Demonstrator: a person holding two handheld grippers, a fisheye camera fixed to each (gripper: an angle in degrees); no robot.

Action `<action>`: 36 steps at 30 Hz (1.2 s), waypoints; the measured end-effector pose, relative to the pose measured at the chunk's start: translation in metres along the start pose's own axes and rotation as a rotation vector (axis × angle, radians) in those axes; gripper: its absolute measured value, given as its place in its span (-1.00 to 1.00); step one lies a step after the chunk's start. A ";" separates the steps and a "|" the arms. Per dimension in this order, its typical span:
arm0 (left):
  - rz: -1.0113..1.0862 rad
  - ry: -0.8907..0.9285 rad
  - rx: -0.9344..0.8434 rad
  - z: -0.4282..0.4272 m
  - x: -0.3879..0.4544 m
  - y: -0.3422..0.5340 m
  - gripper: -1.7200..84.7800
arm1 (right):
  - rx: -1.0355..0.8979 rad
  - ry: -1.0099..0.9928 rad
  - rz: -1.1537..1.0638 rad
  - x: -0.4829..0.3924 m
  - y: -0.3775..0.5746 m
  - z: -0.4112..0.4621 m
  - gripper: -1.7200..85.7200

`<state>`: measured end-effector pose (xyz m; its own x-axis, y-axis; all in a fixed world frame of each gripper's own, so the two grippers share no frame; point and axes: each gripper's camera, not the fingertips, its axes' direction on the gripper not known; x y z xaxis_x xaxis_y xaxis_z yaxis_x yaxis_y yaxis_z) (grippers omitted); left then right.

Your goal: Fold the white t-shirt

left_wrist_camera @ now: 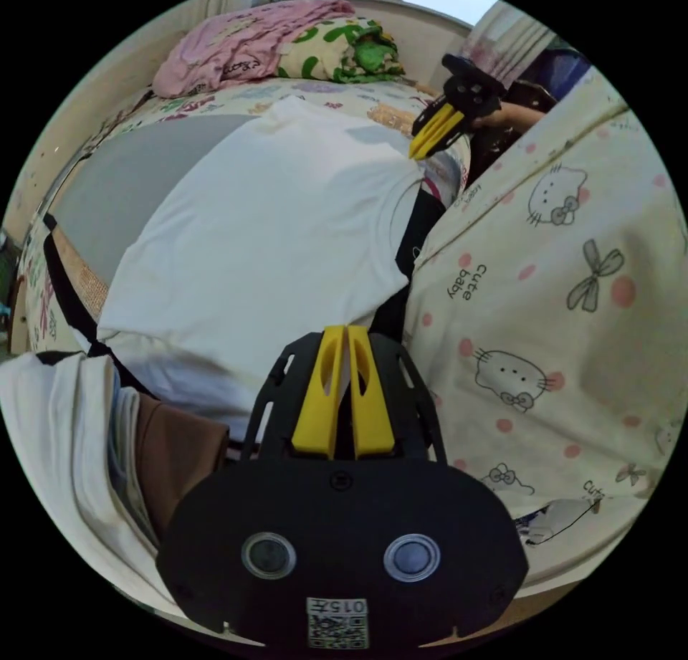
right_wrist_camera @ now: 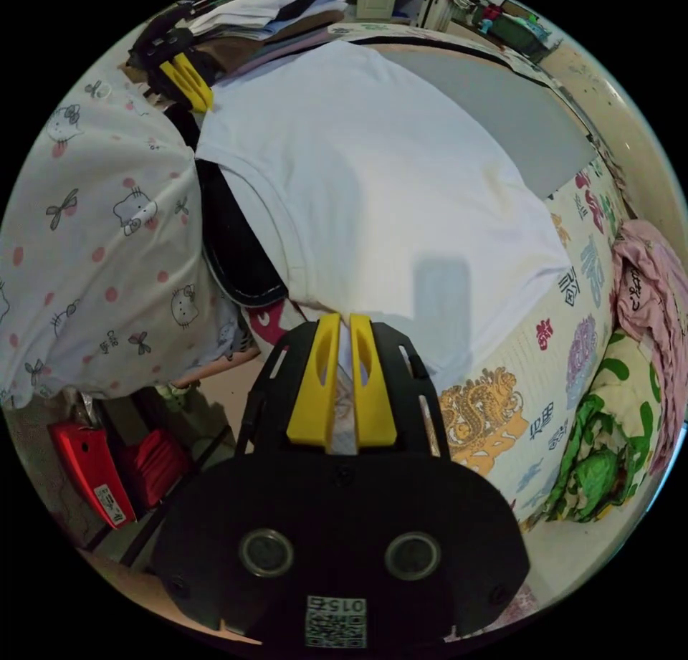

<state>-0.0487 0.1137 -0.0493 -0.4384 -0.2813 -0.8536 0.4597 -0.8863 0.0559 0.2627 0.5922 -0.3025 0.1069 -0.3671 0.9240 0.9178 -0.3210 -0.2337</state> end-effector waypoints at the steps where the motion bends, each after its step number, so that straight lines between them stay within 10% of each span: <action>1: -0.024 0.008 0.013 -0.003 -0.010 -0.001 -0.98 | -0.007 0.000 -0.005 -0.001 -0.006 0.005 -0.89; 12: -0.211 0.002 0.152 -0.040 -0.079 -0.019 -0.98 | 0.001 -0.109 0.004 0.024 -0.088 0.006 -0.96; 27: -0.699 -0.714 0.567 -0.201 -0.315 -0.139 -0.88 | 0.709 0.158 0.680 0.288 -0.424 -0.228 -0.91; 36: -0.397 -0.321 0.317 -0.068 -0.316 -0.154 -0.78 | 0.377 -0.015 0.204 0.190 -0.527 -0.091 -0.72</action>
<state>0.0714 0.3637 0.1769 -0.7636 0.0408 -0.6444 -0.0185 -0.9990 -0.0413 -0.2358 0.6122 -0.0309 0.3037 -0.3765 0.8752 0.9525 0.0996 -0.2877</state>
